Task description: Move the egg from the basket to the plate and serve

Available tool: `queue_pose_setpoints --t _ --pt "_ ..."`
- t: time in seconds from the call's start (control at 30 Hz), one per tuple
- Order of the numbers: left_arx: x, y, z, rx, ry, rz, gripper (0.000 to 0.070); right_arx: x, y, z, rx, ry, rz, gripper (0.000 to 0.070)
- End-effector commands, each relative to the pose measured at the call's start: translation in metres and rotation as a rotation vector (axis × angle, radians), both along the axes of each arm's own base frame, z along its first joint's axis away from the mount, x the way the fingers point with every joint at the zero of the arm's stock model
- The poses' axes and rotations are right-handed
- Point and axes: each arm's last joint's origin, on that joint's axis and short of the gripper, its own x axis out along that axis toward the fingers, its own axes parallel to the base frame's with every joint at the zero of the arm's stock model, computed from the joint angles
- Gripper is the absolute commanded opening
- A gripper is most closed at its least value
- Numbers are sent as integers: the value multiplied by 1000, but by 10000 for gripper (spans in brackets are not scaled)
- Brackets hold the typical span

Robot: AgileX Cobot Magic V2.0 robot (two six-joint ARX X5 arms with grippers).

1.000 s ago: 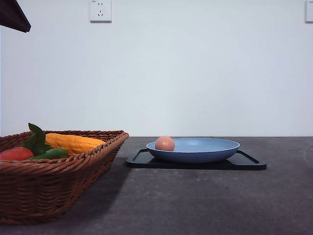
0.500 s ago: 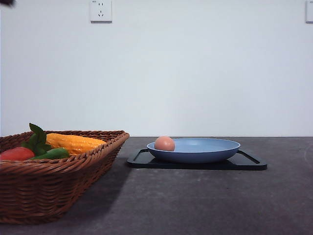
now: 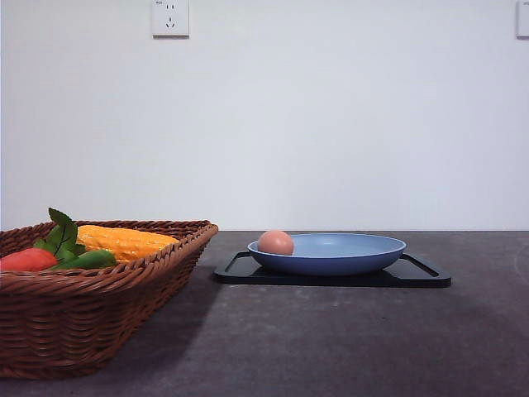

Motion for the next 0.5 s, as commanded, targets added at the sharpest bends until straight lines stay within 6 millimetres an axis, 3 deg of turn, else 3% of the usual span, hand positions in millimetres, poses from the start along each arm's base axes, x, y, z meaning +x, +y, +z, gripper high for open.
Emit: queue_pose_setpoints --t 0.0,0.47 --pt "-1 1 -7 -3 -19 13 0 -3 -2 5 24 -32 -37 0" --pt "17 3 -74 -29 33 36 0 -19 -14 9 78 -103 -212 0"
